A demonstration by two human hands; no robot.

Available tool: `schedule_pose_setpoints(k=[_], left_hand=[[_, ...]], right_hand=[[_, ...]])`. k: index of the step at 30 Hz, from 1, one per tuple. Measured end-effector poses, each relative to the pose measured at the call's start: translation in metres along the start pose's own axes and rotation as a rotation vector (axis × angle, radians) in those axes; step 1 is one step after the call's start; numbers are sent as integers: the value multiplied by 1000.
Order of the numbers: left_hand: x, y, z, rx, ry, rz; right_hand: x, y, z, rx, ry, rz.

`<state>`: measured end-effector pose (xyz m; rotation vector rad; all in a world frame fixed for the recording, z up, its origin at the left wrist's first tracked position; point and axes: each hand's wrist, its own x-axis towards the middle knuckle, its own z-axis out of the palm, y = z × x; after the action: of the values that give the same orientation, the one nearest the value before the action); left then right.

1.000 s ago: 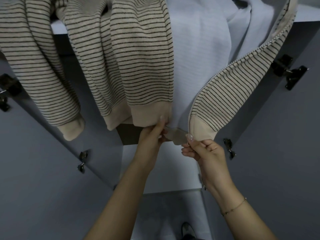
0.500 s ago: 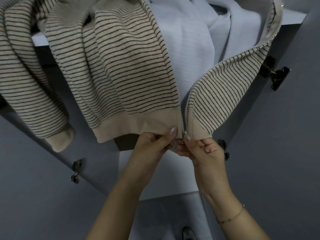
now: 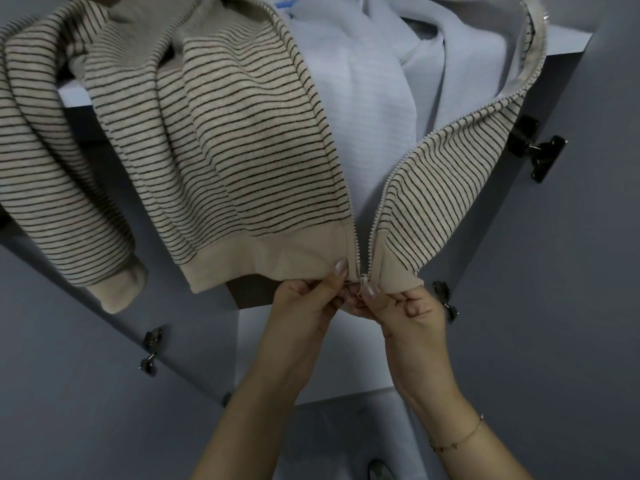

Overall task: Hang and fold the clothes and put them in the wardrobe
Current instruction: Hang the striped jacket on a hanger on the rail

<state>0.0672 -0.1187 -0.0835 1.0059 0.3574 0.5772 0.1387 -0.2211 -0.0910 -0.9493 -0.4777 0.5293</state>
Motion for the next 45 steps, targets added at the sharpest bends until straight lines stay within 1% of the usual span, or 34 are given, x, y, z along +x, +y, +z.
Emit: schedule_pose_setpoints(k=[6, 10, 13, 17, 18, 19, 21, 22, 23, 24, 26, 27, 28, 30, 33, 36, 38, 39, 43, 45], left_hand=[[-4, -3, 1, 79, 37, 78], [-8, -7, 0, 278, 105, 166], [-8, -7, -4, 433, 137, 207], [-5, -1, -7, 491, 131, 209], [-4, 0, -8, 490, 128, 197], [-3, 1, -8, 479, 126, 179], [-4, 0, -8, 434, 110, 130], [-4, -1, -10, 409, 98, 109], [-4, -2, -12, 380, 85, 90], [-5, -2, -13, 346, 80, 72], [-5, 0, -15, 288, 88, 60], [-5, 1, -15, 269, 87, 60], [-5, 2, -15, 257, 81, 57], [-6, 2, -14, 250, 63, 44], [-8, 2, -13, 274, 54, 36], [-9, 4, -10, 321, 85, 65], [-11, 6, -10, 366, 101, 77], [-12, 7, -9, 388, 98, 77], [-14, 13, -7, 435, 91, 73], [-16, 15, -6, 470, 81, 74]], right_hand=[[-1, 1, 0, -27, 15, -20], [-3, 3, 4, -56, 102, -38], [1, 3, 6, -53, 147, 30], [9, 1, 11, 61, 131, 187], [11, 0, 11, 36, 127, 215], [13, -1, 11, -43, 122, 237], [16, -3, 5, -270, 96, 259], [16, -5, 0, -376, 78, 242], [13, -6, -6, -485, 63, 168], [9, -7, -13, -612, 39, 34], [2, -6, -31, -895, -32, -345], [0, -5, -37, -987, -68, -522], [-1, -5, -40, -1045, -112, -639], [3, -6, -39, -1148, -203, -757], [14, -10, -36, -1254, -260, -890], [23, -15, -34, -1254, -313, -988], [27, -20, -33, -1266, -359, -1023], [30, -23, -31, -1259, -375, -1010], [43, -39, -21, -1113, -462, -796], [56, -53, -15, -1129, -429, -792]])
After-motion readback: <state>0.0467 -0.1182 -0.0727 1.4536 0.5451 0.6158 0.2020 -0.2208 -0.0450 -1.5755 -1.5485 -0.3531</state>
